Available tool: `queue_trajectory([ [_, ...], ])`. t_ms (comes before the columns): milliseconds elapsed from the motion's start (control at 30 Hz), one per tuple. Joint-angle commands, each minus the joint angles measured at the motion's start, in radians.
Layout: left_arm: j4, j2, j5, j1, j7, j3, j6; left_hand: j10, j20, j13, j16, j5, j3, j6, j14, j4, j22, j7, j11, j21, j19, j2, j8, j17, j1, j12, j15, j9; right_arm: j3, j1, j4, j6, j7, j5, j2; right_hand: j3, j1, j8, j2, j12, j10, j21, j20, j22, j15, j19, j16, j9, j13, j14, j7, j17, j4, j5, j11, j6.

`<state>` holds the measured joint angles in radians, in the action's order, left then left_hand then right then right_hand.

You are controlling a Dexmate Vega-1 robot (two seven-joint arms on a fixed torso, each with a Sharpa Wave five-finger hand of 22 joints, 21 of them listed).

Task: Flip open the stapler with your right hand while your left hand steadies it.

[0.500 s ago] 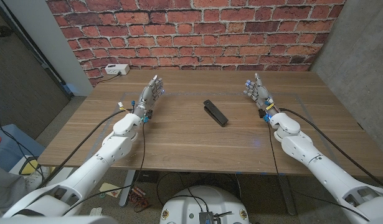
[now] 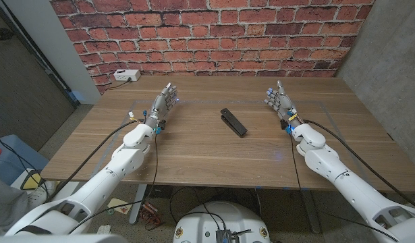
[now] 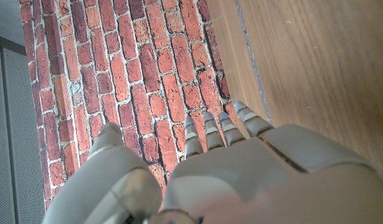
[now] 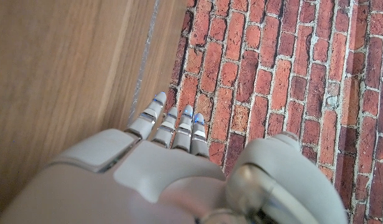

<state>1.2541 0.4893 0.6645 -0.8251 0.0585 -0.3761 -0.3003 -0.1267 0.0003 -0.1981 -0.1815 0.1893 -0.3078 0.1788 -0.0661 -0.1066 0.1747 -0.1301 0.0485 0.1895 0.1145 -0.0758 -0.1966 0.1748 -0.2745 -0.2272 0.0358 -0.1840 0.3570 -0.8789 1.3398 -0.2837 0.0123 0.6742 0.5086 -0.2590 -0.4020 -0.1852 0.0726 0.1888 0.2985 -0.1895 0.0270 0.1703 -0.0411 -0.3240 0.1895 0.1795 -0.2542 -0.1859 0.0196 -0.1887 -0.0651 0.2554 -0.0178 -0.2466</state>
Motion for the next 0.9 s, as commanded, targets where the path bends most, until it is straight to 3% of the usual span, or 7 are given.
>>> queue_trajectory([
  [33,0.013,0.0,0.001,-0.022,-0.016,0.012,-0.022,-0.01,-0.005,-0.004,-0.006,0.005,-0.007,0.011,-0.01,0.0,0.003,0.002,0.001,0.007,0.005,0.008,-0.005,0.003,-0.01,-0.009,0.04,-0.004,0.013,-0.008,0.009,-0.02,-0.003,-0.023,-0.002,-0.006,-0.013,-0.004,0.003,0.005,0.009,-0.008,0.005,0.001,-0.012,-0.01,0.009,0.004,0.002,-0.01,0.001,-0.002,0.005,0.007,0.003,-0.005],
  [233,0.019,0.009,-0.001,-0.032,-0.024,0.016,-0.02,-0.009,-0.008,-0.004,-0.005,0.005,-0.007,0.015,-0.009,0.0,0.003,0.009,0.0,0.007,0.006,0.01,-0.005,0.003,-0.011,-0.008,0.039,-0.004,0.019,-0.027,0.073,0.019,-0.062,-0.087,0.049,-0.002,-0.029,-0.011,0.002,0.012,0.027,-0.006,0.005,0.001,-0.003,-0.009,0.012,0.004,0.01,-0.022,0.017,0.0,0.014,0.007,-0.005,-0.023],
  [467,-0.009,-0.001,-0.002,-0.027,-0.016,0.019,-0.047,-0.009,-0.01,-0.004,-0.005,0.004,-0.007,0.015,-0.009,0.0,0.003,0.01,-0.001,0.007,0.007,0.013,-0.004,0.002,-0.011,-0.007,0.04,-0.004,0.016,-0.025,0.059,0.01,-0.054,-0.074,0.038,0.002,-0.039,-0.011,0.004,0.01,0.025,-0.005,0.001,0.0,-0.007,-0.009,0.011,0.004,0.014,-0.022,0.017,0.001,0.019,0.008,-0.002,-0.023],
  [567,-0.018,-0.004,0.0,-0.027,-0.014,0.021,-0.054,-0.008,-0.01,-0.004,-0.005,0.004,-0.007,0.014,-0.009,0.0,0.003,0.009,0.001,0.007,0.007,0.013,-0.003,0.002,-0.011,-0.006,0.039,-0.004,0.023,-0.026,0.065,0.01,-0.088,-0.107,0.037,0.017,-0.085,-0.016,0.007,0.015,0.043,-0.006,0.0,0.0,-0.006,-0.02,0.016,0.004,0.024,-0.04,0.02,0.001,0.045,0.009,-0.002,-0.034],
  [900,-0.025,0.0,0.006,-0.038,-0.004,0.031,-0.075,-0.008,-0.011,-0.004,-0.004,0.004,-0.006,0.016,-0.008,-0.001,0.003,0.004,0.006,0.007,0.006,0.014,-0.003,0.002,-0.01,-0.005,0.04,-0.004,0.056,-0.008,0.099,0.068,-0.123,-0.171,0.057,0.044,-0.168,-0.012,0.01,0.009,0.037,-0.007,-0.005,0.0,-0.019,-0.034,0.013,0.004,0.037,-0.042,0.011,0.002,0.092,0.01,0.011,-0.019],
])
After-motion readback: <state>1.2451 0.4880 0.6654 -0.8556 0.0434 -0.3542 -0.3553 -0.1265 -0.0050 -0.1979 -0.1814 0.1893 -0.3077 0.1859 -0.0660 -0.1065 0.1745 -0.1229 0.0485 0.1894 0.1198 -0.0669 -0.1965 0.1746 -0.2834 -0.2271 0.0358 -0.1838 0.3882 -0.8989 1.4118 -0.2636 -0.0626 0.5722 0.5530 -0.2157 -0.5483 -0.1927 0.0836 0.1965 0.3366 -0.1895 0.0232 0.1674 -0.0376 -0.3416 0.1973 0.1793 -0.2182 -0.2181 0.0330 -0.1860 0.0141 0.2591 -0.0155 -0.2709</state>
